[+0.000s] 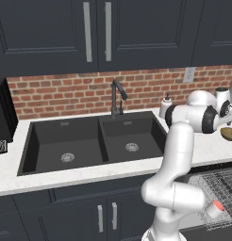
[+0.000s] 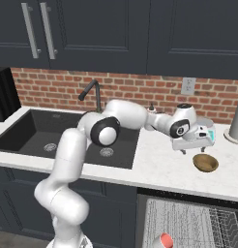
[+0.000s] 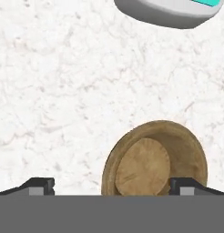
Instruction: Pick up the cup and bowl from the counter, place them in the dishwasher, and close the dishwasher door.
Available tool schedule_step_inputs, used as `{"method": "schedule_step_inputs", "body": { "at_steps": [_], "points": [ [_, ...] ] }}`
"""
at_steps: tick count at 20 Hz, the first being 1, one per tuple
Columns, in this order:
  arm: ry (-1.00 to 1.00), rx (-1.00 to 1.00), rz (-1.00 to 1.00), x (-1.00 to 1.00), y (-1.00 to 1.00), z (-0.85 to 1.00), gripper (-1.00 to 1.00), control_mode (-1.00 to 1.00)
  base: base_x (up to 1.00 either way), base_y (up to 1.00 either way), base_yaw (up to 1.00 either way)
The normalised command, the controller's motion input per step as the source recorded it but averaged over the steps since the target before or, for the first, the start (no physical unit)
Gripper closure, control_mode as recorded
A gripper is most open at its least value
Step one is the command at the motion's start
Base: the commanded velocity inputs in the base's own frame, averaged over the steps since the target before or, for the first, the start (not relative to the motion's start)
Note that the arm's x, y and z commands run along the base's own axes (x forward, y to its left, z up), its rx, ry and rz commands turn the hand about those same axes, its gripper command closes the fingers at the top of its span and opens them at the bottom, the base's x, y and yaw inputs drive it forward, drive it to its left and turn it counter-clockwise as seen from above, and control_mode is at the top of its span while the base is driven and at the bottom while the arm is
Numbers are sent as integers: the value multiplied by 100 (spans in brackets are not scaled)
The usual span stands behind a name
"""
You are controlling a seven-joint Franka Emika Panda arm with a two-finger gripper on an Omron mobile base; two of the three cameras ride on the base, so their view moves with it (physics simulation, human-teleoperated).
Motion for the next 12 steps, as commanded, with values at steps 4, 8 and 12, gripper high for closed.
{"method": "schedule_step_inputs", "body": {
  "at_steps": [4, 8, 12],
  "points": [
    [0, 0, -2, 35, -28, -18, -100, -100, 0, 0, 0],
    [0, 0, -2, 8, -31, -20, -100, -100, 0, 0, 0],
    [0, 0, -5, 0, -22, -22, -100, -100, 0, 0, 0]
  ]
}}
